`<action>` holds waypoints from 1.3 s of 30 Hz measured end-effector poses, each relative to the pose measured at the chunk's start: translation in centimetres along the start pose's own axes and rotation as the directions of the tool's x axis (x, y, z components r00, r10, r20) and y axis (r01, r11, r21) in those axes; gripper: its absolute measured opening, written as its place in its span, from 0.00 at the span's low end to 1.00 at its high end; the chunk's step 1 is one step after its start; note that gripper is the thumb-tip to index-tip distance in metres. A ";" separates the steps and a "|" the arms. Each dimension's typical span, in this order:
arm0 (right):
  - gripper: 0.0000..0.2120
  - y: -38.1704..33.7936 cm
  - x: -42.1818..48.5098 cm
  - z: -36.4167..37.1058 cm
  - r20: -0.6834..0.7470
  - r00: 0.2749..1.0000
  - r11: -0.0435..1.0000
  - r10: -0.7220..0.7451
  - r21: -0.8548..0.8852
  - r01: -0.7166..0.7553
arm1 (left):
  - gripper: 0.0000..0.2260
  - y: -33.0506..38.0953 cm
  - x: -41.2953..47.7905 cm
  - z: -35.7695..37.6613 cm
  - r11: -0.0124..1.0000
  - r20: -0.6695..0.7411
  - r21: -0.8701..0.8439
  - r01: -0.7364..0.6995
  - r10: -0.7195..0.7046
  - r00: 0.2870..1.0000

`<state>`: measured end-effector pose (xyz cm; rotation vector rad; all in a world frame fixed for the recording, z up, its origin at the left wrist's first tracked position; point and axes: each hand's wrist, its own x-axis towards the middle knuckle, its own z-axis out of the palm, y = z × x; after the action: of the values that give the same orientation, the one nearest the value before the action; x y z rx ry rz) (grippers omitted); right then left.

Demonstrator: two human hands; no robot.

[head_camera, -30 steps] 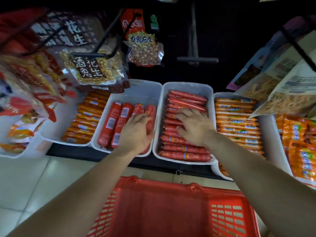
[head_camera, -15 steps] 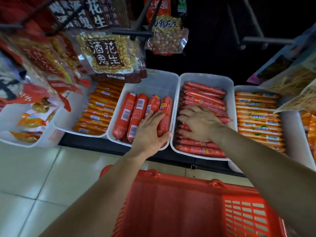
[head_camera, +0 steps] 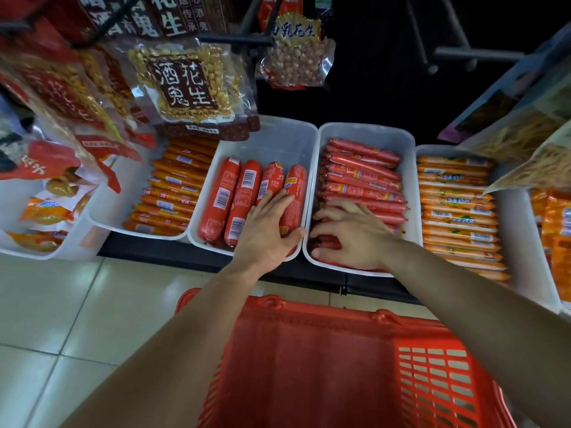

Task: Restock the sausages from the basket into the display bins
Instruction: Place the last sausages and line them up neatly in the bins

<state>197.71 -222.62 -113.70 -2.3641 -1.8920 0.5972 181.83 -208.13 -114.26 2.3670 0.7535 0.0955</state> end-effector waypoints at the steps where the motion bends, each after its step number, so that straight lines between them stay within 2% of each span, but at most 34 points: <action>1: 0.23 0.2 -0.2 0.1 0.043 0.999 1.000 0.003 -0.004 -0.002 | 0.32 0.0 0.0 0.0 1.000 0.002 0.002 0.000 0.000 1.000; 7: 0.31 0.8 -1.3 0.1 0.099 0.995 0.996 -0.008 -0.091 0.017 | 0.32 -0.1 0.0 0.0 1.000 0.007 -0.003 -0.004 0.004 1.000; 10: 0.33 1.2 -2.3 0.8 -0.006 1.000 0.991 -0.025 -0.134 0.024 | 0.32 -0.2 0.1 0.1 1.000 0.006 -0.002 -0.006 0.006 1.000; 12: 0.38 1.7 -3.1 1.1 -0.015 0.998 0.989 0.065 -0.132 -0.066 | 0.32 -0.3 0.2 0.2 1.000 0.008 0.001 -0.005 0.005 1.000; 14: 0.45 2.1 -3.6 1.3 0.062 0.975 0.973 0.213 -0.106 -0.206 | 0.32 -0.2 0.1 0.2 1.000 0.013 0.006 -0.002 0.002 1.000; 16: 0.48 2.7 -3.5 1.3 0.083 0.961 0.960 0.265 -0.120 -0.254 | 0.32 -0.1 0.1 0.2 1.000 0.015 0.009 0.001 -0.001 1.000; 19: 0.45 3.7 -2.4 1.2 0.029 0.963 0.956 0.268 -0.130 -0.263 | 0.32 0.0 0.0 0.1 1.000 0.017 0.012 0.006 -0.006 1.000; 23: 0.37 4.4 -0.9 0.3 -0.122 0.933 0.917 0.337 -0.181 -0.355 | 0.32 0.0 0.0 0.1 1.000 0.007 0.000 0.004 -0.004 1.000; 26: 0.35 2.5 -1.3 -0.1 -0.211 0.939 0.952 0.270 -0.091 -0.294 | 0.32 -0.1 0.1 0.2 1.000 0.005 0.000 -0.002 0.002 1.000; 28: 0.37 1.9 -2.0 0.5 -0.106 0.972 0.975 0.212 -0.042 -0.217 | 0.32 -0.2 0.2 0.2 1.000 0.004 0.006 -0.005 0.005 1.000; 30: 0.40 2.5 -2.5 1.4 0.033 0.984 0.972 0.175 -0.162 -0.168 | 0.32 -0.3 0.1 0.2 1.000 0.006 0.013 -0.002 0.002 1.000; 31: 0.42 3.2 -2.6 1.7 0.054 0.983 0.964 0.177 -0.210 -0.163 | 0.32 -0.2 0.1 0.2 1.000 0.005 0.012 -0.002 0.002 1.000; 36: 0.48 4.0 -1.3 1.2 -0.001 0.979 0.952 0.204 -0.232 -0.198 | 0.32 -0.2 0.1 0.3 1.000 0.013 0.022 0.008 -0.009 1.000; 39: 0.45 3.7 -1.8 1.5 -0.011 0.986 0.968 0.164 -0.191 -0.163 | 0.32 -0.1 0.1 0.2 1.000 0.014 0.021 0.009 -0.009 1.000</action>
<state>200.30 -225.55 -115.64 -2.6603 -1.8464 0.4492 181.95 -208.13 -114.48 2.3818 0.7621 0.0675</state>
